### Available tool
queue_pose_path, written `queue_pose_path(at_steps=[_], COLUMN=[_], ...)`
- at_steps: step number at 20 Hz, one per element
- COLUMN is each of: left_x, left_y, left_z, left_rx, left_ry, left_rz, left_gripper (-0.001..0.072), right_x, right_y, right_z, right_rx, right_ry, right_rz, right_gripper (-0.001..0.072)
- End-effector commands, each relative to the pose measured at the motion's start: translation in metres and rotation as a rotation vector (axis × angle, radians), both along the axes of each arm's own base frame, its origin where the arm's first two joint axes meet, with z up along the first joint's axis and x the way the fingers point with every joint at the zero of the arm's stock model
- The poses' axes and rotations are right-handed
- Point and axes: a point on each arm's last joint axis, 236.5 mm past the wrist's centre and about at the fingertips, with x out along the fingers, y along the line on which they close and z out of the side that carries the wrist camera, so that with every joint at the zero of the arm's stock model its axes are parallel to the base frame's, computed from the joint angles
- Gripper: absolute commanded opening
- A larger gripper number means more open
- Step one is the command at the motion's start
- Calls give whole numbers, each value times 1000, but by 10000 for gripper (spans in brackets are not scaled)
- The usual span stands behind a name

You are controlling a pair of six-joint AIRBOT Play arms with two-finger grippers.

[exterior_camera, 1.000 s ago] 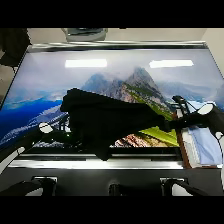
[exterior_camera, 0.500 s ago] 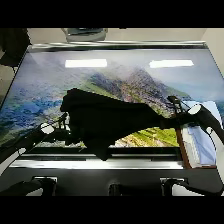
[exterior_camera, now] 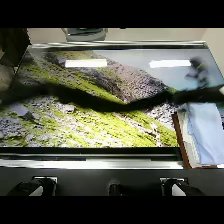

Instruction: Fold the shirts.

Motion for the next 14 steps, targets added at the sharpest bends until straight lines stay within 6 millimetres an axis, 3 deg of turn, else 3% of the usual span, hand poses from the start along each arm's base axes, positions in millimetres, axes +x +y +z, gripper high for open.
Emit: queue_pose_path(at_steps=[1,2,4,6,10,14], left_x=[-102,-128,-161,-167,-165,-192], left_y=[67,72,62,60,72,71], left_z=[234,262,282,275,250,276], left_rx=[35,11,-20,14,98,82], left_ry=[-545,-600,-633,-609,-519,-636], left_rz=[227,262,235,228,270,288], left_gripper=[27,27,27,28,29,28], right_x=[-60,-85,-126,-146,-170,-191], right_y=[-6,-5,3,4,5,-3], right_z=[192,225,258,256,225,230], right_rx=[-43,-37,2,-1,-43,-69], right_ry=[-453,-534,-627,-609,-482,-507], right_rz=[-156,-192,-223,-237,-236,-287], right_gripper=[40,40,40,41,42,41])
